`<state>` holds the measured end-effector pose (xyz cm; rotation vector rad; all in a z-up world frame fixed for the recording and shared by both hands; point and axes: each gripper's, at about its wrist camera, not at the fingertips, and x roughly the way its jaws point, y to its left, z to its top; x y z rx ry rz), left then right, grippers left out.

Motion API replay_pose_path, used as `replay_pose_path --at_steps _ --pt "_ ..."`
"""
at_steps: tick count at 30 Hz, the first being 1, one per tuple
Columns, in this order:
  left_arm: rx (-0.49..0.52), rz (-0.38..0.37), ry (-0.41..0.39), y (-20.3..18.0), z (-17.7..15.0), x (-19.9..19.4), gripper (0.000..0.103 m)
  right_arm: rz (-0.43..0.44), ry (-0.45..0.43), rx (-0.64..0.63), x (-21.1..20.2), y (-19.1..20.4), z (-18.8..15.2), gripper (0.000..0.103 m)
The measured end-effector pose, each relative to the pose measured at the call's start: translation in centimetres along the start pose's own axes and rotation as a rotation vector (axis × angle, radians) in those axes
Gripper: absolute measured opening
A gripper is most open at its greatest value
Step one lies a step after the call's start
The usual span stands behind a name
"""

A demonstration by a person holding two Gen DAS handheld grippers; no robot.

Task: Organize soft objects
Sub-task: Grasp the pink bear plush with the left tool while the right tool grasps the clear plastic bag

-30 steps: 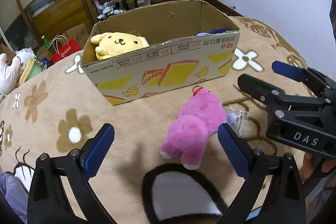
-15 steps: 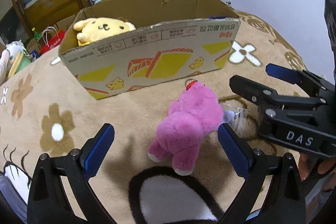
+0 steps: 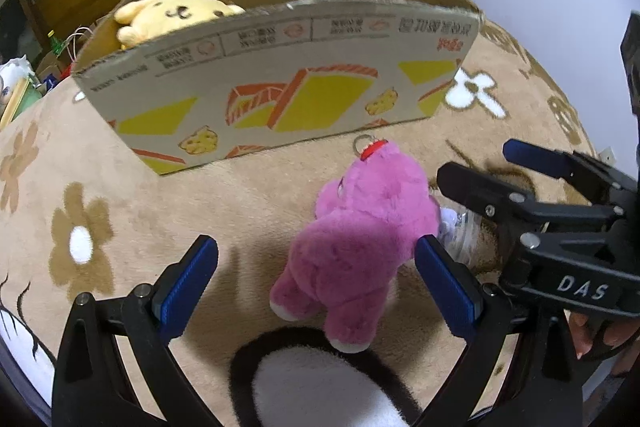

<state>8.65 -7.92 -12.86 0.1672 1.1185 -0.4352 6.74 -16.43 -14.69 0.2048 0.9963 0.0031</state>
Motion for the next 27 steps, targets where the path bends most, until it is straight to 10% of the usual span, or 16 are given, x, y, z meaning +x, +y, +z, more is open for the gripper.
replay_pose_path --at_steps 9,16,27 --pt "0.003 -0.033 0.067 -0.2 -0.4 2.1 0.097 0.026 0.069 0.005 1.5 -0.1 -0.4 0.090" --pt "0.023 -0.046 0.120 -0.6 -1.0 3.1 0.062 0.044 0.108 0.002 2.8 0.1 -0.6 0.090" --pt "-0.064 0.002 0.122 1.4 -1.8 1.9 0.053 0.077 0.113 0.000 3.2 0.2 -0.8 0.084"
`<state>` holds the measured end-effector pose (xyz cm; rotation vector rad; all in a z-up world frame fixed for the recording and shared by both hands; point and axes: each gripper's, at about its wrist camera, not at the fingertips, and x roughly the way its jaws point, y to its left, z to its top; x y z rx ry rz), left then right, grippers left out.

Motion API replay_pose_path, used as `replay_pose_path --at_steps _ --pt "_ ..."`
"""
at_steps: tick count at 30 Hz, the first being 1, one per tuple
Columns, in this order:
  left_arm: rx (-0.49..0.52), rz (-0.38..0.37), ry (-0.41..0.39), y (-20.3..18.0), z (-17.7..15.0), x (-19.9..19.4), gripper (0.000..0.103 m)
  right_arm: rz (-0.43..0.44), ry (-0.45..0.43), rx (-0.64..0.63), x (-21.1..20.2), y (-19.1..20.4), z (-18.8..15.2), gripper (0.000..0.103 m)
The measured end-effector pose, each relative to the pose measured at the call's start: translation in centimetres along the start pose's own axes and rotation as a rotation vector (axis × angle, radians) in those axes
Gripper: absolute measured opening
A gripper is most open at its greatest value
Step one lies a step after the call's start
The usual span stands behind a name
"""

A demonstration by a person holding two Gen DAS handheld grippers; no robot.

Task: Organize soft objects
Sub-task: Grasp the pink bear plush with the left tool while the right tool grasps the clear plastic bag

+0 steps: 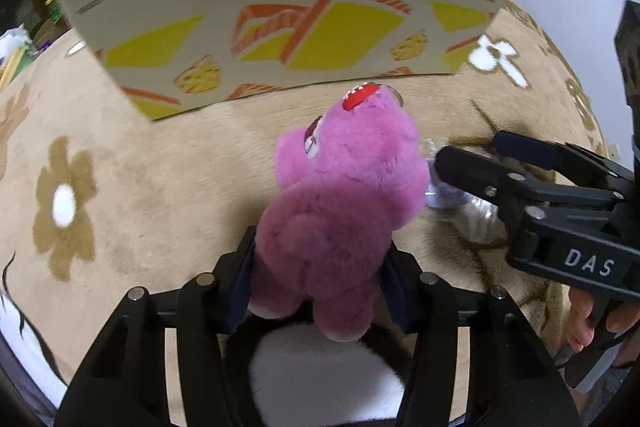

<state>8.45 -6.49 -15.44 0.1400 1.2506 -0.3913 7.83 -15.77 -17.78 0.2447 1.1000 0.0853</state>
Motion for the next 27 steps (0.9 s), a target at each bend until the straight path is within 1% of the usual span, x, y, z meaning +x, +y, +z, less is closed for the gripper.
replay_pose_path --at_steps 3,5,10,12,13,18,19,21,22,23,27 --pt "-0.027 0.005 -0.011 0.7 -0.1 -0.5 0.053 0.006 -0.007 -0.044 0.2 1.5 -0.1 0.084" --pt "-0.034 0.033 -0.015 0.9 -0.2 -0.8 0.053 0.005 -0.001 -0.075 0.5 2.3 -0.2 0.084" --pt "-0.043 0.077 0.002 2.1 -1.0 -0.9 0.053 0.003 0.029 -0.090 1.6 2.7 -0.4 0.084" --pt "-0.050 0.080 0.009 2.4 -1.1 -0.8 0.053 0.007 0.033 -0.097 1.7 2.8 -0.4 0.084" --pt "-0.058 0.079 0.011 1.7 -0.7 -0.3 0.053 0.009 0.036 -0.099 1.8 2.9 -0.4 0.084" --pt "-0.096 0.050 0.017 2.8 -0.5 -0.2 0.053 -0.011 0.052 -0.139 2.3 3.5 -1.0 0.083" --pt "-0.097 0.049 0.017 3.0 -0.6 -0.3 0.053 -0.034 0.055 -0.156 2.5 3.8 -1.1 0.078" --pt "-0.098 0.049 0.017 3.1 -0.5 -0.3 0.053 -0.058 0.056 -0.178 2.7 4.1 -1.3 0.075" --pt "-0.101 0.047 0.017 3.1 -0.4 -0.2 0.053 -0.064 0.054 -0.177 2.6 4.2 -1.3 0.069" --pt "-0.103 0.045 0.016 4.0 -0.7 -0.6 0.053 -0.077 0.049 -0.169 2.6 4.1 -1.3 0.065" --pt "-0.107 0.046 0.012 4.6 -1.0 -0.8 0.053 -0.078 0.049 -0.156 2.2 4.1 -1.5 0.058"
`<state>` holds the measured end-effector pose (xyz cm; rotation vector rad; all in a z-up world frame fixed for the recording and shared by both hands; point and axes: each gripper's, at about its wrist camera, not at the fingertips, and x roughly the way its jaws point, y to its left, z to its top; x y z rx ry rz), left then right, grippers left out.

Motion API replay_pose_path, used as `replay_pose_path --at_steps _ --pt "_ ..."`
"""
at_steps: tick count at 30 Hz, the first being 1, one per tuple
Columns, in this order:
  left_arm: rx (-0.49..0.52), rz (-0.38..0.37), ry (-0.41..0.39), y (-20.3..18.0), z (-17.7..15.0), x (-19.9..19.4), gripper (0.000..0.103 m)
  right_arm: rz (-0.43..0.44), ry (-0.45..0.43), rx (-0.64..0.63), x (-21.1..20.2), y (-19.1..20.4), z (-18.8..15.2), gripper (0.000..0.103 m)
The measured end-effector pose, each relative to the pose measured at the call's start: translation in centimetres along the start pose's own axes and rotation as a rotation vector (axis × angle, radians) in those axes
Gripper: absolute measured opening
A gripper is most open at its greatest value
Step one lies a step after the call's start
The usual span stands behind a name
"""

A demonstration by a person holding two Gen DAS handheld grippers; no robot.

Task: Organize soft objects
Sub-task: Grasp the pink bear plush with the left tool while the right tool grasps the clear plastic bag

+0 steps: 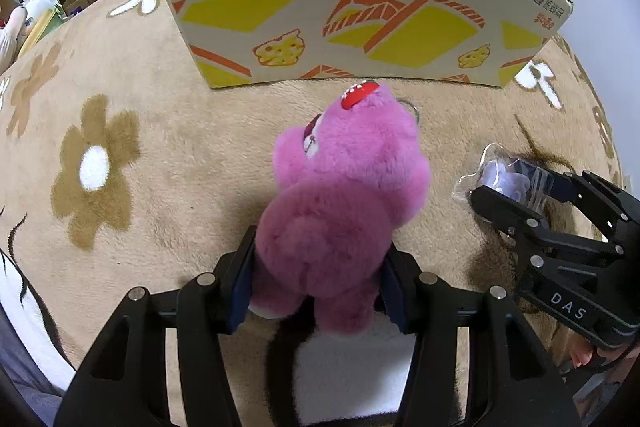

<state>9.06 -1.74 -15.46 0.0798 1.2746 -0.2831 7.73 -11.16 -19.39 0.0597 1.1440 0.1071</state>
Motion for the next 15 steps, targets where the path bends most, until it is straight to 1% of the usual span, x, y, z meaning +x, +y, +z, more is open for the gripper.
replay_pose_path --at_steps 3,5,6,7,8,9,12,15 --pt "-0.008 0.030 -0.014 -0.2 -0.1 -0.4 0.053 -0.004 -0.001 0.004 -0.9 -0.4 -0.5 0.051" --pt "-0.022 0.038 -0.025 0.2 -0.1 -0.9 0.053 0.011 0.000 0.020 -1.3 -0.8 -0.7 0.044" --pt "-0.031 0.036 -0.029 0.5 -0.1 -1.1 0.052 0.024 0.000 0.033 -1.4 -1.0 -0.8 0.039" --pt "-0.038 0.034 -0.033 0.6 -0.1 -1.4 0.052 0.046 -0.001 0.045 -1.5 -1.2 -0.8 0.021" --pt "-0.043 0.035 -0.039 0.7 -0.1 -1.7 0.052 0.082 -0.003 0.057 -1.7 -1.3 -0.8 0.015" --pt "-0.043 0.041 -0.045 0.8 -0.1 -2.0 0.052 0.097 -0.005 0.058 -2.0 -1.1 -0.8 0.015" --pt "-0.035 0.074 -0.067 0.5 -0.6 -3.0 0.052 0.065 -0.027 0.018 -2.7 -0.3 -1.2 0.013" --pt "-0.034 0.081 -0.106 0.2 -1.0 -4.7 0.051 0.037 -0.070 0.014 -3.9 0.0 -1.1 0.013"
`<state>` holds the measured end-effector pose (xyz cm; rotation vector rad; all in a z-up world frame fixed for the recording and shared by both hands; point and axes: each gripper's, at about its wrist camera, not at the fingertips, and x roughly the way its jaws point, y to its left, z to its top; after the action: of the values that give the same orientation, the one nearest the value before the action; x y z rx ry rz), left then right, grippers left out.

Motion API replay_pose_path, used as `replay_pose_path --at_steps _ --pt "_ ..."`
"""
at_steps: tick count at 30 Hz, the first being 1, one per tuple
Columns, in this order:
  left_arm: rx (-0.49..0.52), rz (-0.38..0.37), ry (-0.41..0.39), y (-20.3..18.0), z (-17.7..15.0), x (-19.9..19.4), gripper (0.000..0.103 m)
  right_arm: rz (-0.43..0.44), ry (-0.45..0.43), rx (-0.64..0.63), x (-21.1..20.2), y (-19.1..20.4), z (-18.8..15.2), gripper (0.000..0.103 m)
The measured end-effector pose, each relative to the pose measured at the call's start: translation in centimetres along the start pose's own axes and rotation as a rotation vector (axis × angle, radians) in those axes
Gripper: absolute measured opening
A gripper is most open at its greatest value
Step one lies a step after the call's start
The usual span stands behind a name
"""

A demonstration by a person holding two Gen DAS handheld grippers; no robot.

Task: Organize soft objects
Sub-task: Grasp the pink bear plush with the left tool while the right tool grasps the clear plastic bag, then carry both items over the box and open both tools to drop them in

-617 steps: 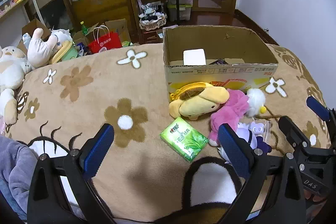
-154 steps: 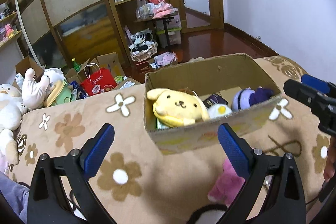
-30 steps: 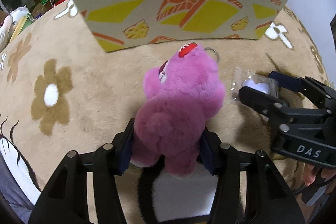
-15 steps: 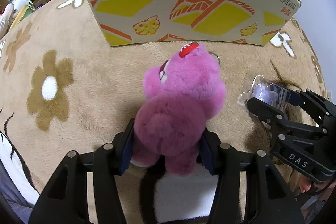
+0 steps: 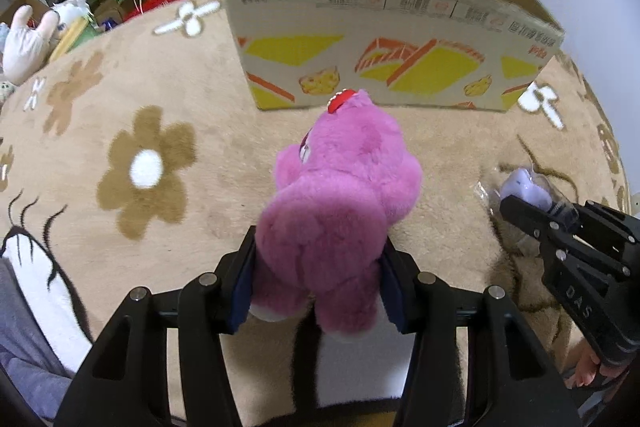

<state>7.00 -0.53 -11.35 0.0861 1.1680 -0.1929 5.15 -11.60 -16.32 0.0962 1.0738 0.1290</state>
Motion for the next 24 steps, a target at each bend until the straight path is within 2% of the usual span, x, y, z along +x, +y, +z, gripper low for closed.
replay_pose_path --at_steps 5,8,12,18,24 --pt "-0.003 -0.010 -0.107 0.0 0.1 -3.3 0.051 -0.031 -0.120 0.003 -3.2 -0.5 1.0 0.012" --pt "-0.008 -0.058 -0.163 0.2 0.3 -5.0 0.051 -0.043 -0.209 -0.008 -5.6 -0.2 1.4 0.012" --pt "-0.001 -0.068 -0.249 0.1 0.9 -7.1 0.051 -0.044 -0.311 -0.017 -8.3 0.3 2.3 0.013" --pt "0.036 0.001 -0.358 -0.1 2.4 -9.1 0.051 -0.049 -0.427 -0.027 -11.4 0.3 3.7 0.012" --pt "0.059 0.010 -0.445 -0.4 4.5 -10.5 0.051 -0.054 -0.488 -0.039 -12.1 0.4 5.6 0.013"
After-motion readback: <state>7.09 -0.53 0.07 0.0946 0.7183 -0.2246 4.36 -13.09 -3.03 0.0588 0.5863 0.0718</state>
